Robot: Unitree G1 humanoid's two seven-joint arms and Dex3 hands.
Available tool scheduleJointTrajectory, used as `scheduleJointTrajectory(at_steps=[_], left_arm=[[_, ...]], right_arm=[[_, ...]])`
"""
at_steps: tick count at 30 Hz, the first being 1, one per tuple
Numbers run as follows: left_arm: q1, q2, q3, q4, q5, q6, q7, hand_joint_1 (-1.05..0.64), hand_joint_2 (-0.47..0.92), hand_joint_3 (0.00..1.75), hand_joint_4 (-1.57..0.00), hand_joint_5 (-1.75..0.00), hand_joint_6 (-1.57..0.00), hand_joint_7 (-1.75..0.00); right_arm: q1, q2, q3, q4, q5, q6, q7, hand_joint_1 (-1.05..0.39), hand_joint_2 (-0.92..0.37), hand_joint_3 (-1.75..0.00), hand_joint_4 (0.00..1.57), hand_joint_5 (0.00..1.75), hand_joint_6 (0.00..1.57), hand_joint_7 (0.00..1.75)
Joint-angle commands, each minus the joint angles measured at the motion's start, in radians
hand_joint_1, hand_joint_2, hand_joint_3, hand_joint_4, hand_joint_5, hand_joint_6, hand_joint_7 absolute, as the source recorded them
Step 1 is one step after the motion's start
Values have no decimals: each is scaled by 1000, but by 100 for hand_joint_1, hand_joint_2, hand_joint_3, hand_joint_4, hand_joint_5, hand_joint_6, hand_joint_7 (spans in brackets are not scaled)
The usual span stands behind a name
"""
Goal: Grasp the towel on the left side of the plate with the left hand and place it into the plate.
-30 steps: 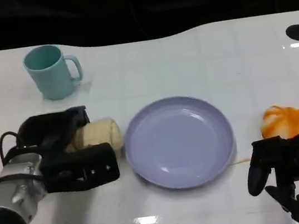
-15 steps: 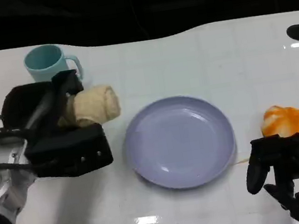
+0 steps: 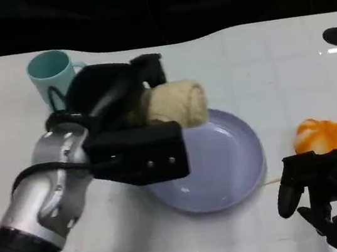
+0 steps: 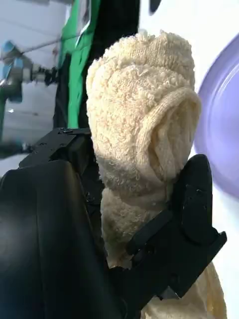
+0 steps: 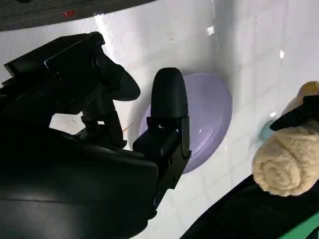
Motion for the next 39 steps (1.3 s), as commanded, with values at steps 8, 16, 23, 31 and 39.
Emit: scheduleJointTrajectory(at_steps=[8,16,23,31,39], left_arm=[[38,-58,-69,-47,35,23,-59,-20,56,79,-83,-175,-59,-166],[48,-45,-94,-46,26,17,-159,-39,92,15,-51,-93,-68,-4],[47,-27,-89,-61,14,23,-244,-77,92,15,-29,-36,-31,0],[43,8,-44,-105,-38,20,-324,-78,92,19,-29,-39,-32,-2],[115,16,78,-200,-213,44,-359,-51,92,26,-77,-47,-73,-7]], right_arm=[[-8,-2,18,-7,-5,16,-6,0,-55,-110,73,175,71,142],[-8,-8,17,-17,-6,23,-5,1,-56,-108,72,175,70,142],[-8,-8,12,-17,0,29,-1,0,-56,-108,72,174,71,142],[-6,-7,12,-6,2,8,-2,1,-57,-108,73,175,71,142],[-9,-7,15,-6,-3,12,-5,0,-56,-109,73,174,71,142]])
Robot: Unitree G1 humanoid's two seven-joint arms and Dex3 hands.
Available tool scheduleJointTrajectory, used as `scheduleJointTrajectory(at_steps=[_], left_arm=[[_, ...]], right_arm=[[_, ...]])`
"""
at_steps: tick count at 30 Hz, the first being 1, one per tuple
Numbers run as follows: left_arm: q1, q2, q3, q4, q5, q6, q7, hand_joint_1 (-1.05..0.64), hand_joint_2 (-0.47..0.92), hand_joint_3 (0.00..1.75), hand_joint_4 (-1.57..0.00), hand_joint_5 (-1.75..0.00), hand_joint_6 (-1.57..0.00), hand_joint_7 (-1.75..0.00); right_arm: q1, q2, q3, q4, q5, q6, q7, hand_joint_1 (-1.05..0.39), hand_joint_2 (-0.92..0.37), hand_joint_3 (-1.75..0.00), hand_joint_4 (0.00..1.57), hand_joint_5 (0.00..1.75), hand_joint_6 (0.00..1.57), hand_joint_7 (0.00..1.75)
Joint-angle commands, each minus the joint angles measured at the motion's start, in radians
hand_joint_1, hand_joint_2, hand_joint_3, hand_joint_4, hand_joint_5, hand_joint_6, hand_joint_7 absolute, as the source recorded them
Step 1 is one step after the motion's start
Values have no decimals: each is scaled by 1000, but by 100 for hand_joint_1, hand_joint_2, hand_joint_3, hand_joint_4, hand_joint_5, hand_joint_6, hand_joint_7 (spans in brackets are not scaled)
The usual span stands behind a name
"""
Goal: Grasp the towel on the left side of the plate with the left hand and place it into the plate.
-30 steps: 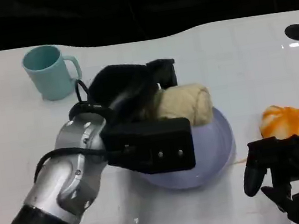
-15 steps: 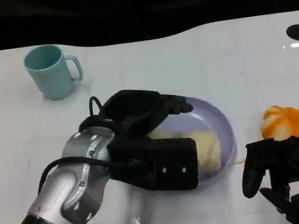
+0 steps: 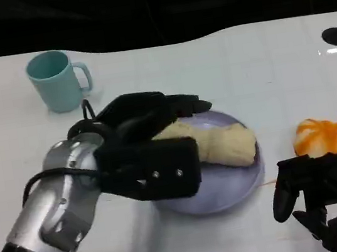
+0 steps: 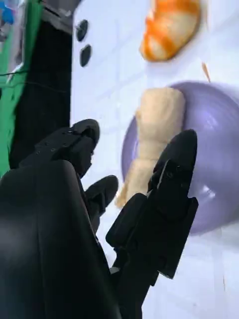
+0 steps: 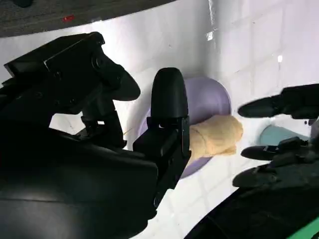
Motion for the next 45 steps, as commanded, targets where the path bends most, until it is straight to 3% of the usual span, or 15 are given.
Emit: scheduleJointTrajectory(at_steps=[1,7,12,14,15,18,25,31,36,45], left_arm=[[47,25,67,-66,-86,24,-39,-48,92,26,-80,-48,-75,-8],[137,24,195,-177,-283,73,-84,-31,92,21,-83,-50,-84,-9],[243,-30,307,-276,-471,140,-51,-17,92,20,-77,-99,-102,-16],[292,-58,353,-345,-548,219,-32,-11,75,60,-76,-117,-103,-36],[305,-63,365,-370,-569,250,-25,-10,64,84,-77,-123,-97,-57],[368,-65,406,-484,-637,364,-8,-10,50,113,-77,-139,-86,-93],[521,-86,481,-709,-792,613,58,-9,45,135,-81,-159,-81,-128],[554,-80,550,-810,-949,861,110,-12,51,133,-82,-171,-80,-145],[564,-85,555,-764,-987,907,138,-12,48,137,-85,-175,-72,-165],[506,-98,574,-653,-1011,973,206,-9,49,139,-85,-175,-71,-173]], right_arm=[[-6,-10,-9,3,0,-3,-3,0,-56,-109,73,174,71,142],[-10,-11,-8,-2,-4,4,-3,1,-55,-109,73,175,71,142],[-13,-8,-10,-11,4,18,1,2,-55,-110,72,175,71,142],[-13,-5,-11,-10,9,15,2,3,-56,-110,72,175,71,143],[-14,-5,-11,-9,11,13,2,3,-56,-110,72,175,71,143],[-17,-7,-6,-8,6,14,0,2,-55,-109,73,175,70,143],[-23,-10,-9,-7,10,18,2,1,-55,-110,73,175,71,144],[-23,-17,-16,0,13,11,6,1,-54,-111,73,175,71,144],[-16,-25,-24,3,14,1,8,1,-54,-112,73,175,71,143],[-5,-27,-41,22,18,-35,6,3,-54,-112,73,175,71,143]])
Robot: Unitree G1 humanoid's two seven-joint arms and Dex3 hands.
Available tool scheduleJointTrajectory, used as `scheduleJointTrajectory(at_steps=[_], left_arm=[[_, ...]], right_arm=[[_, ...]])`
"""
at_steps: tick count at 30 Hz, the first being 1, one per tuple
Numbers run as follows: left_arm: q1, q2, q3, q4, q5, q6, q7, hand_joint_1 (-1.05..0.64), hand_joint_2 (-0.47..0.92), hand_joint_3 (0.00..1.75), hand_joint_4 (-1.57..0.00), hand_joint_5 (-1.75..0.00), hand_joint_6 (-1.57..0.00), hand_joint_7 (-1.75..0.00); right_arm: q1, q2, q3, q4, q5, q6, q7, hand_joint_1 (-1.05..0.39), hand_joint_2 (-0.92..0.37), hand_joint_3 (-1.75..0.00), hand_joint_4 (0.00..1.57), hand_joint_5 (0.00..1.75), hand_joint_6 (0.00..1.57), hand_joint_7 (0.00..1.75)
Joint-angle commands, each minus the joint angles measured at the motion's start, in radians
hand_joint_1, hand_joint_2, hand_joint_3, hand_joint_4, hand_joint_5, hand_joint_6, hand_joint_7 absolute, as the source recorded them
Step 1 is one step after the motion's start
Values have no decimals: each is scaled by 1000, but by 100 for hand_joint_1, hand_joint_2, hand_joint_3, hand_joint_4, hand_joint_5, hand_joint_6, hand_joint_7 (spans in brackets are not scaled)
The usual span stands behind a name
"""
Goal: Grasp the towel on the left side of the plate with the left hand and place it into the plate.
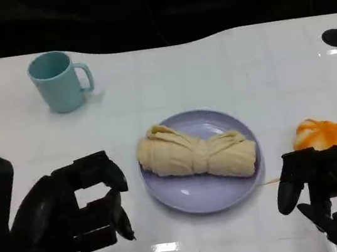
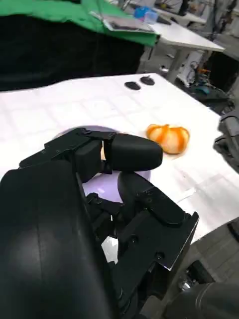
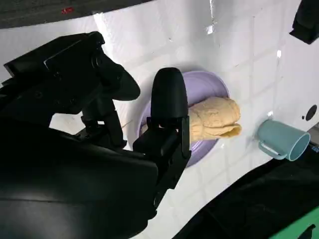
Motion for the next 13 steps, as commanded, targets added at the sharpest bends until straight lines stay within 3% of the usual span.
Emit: scheduleJointTrajectory(at_steps=[1,4,13], left_arm=[[-36,3,17,27,-16,42,38,-10,53,133,-86,-175,-72,-173],[-52,12,15,32,-17,89,61,-11,58,124,-84,-175,-70,-174],[-69,29,17,50,-17,170,67,-8,62,121,-84,-175,-69,-171]], right_arm=[[6,-14,-11,15,3,-26,1,2,-54,-112,73,175,71,143],[3,-14,-9,18,-2,-29,0,2,-54,-111,73,175,71,142],[-3,11,-22,35,26,-42,-4,4,-55,-111,73,175,70,144]])
